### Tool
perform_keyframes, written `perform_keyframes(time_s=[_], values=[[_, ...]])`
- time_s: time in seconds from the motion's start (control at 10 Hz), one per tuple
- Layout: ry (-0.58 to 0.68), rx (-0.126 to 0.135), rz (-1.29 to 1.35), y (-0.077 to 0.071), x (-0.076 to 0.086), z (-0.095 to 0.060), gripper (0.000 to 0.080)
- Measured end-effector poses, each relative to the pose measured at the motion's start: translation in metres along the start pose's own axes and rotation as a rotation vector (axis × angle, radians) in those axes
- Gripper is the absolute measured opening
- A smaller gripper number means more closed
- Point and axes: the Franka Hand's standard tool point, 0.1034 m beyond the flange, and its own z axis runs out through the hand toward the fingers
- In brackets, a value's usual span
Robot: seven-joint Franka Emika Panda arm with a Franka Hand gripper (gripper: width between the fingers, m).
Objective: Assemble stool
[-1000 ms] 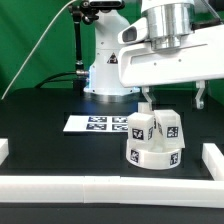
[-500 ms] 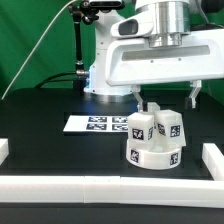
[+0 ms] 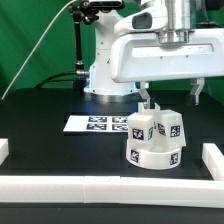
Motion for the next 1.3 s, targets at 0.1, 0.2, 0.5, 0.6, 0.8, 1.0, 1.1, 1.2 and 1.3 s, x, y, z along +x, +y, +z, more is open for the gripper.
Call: perform_keyframes(time_s=[0.1,0.2,0.5,0.6,0.8,1.0,1.1,1.2,1.3], values=[[-0.002,-0.004,-0.084,0.0,0.0,0.0,0.0649],[-0.004,-0.008,-0.174,-0.001,0.0,-0.001,0.0649],[-0.021,-0.029,-0.502,-0.009,-0.001,0.001,0.0649],[-0.031,-0.038,-0.64,-0.013,0.0,0.001,0.0649],[-0.049,-0.054,-0.848,-0.017,0.002,0.002,0.0649],[-0.059,-0.06,-0.946,-0.012,0.001,0.002,0.0649],[-0.065,-0.063,-1.015,-0.011,0.0,0.002,0.0649],[-0.071,-0.067,-1.075,-0.01,0.0,0.002,0.0649],[-0.085,-0.072,-1.184,-0.013,0.0,0.004,0.0649]])
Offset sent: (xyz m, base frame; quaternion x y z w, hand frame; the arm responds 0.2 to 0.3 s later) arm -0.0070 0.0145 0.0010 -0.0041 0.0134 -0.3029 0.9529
